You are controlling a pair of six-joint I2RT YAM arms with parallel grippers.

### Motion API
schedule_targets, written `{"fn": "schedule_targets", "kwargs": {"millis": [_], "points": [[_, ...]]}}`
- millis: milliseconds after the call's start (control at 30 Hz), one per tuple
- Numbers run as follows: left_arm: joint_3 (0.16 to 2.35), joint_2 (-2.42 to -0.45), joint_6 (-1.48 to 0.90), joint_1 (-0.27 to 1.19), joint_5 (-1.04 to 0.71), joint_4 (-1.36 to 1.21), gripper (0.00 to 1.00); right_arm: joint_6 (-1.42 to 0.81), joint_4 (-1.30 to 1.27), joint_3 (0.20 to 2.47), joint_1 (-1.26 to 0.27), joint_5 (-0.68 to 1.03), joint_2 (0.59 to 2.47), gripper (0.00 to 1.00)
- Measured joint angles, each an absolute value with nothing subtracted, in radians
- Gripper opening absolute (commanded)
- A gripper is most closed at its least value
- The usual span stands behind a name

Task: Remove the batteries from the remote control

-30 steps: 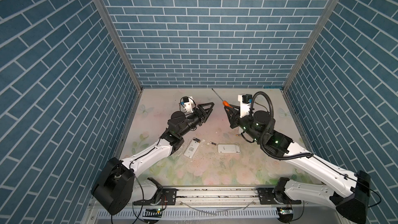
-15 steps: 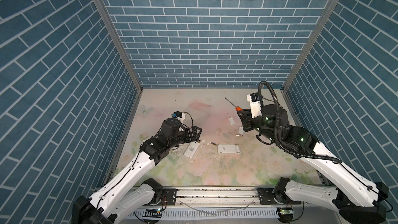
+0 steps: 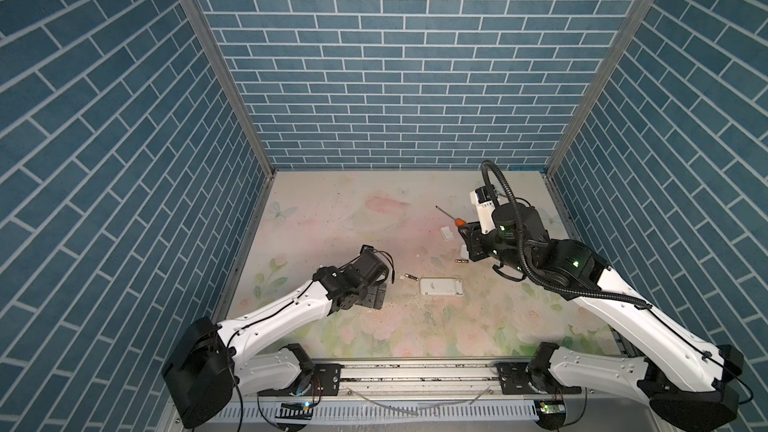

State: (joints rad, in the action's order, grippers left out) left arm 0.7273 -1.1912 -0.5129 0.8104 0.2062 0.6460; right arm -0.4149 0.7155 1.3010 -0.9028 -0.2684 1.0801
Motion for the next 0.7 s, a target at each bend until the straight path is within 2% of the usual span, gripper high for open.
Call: {"fn": "schedule_targets", "kwargs": {"millis": [100, 400, 533, 700], "points": [[0.693, -1.209, -0.499, 0.811, 0.222, 0.606, 0.86, -0.415, 0.725, 1.301, -0.903, -0.271, 1.065, 0.00], [0.632, -1.337, -0.454, 0.806, 0.186, 0.473, 0.83, -0.416, 0.734, 1.301, -0.903, -0.273, 1.058, 0.00], [0.629, -1.386, -0.436, 0.793, 0.157, 0.419, 0.74, -0.426, 0.737, 1.301, -0.903, -0.271, 1.068, 0.00], [0.630, -1.405, -0.427, 0.786, 0.129, 0.366, 0.53, -0.443, 0.755, 1.303, -0.903, -0.269, 1.089, 0.00]]}}
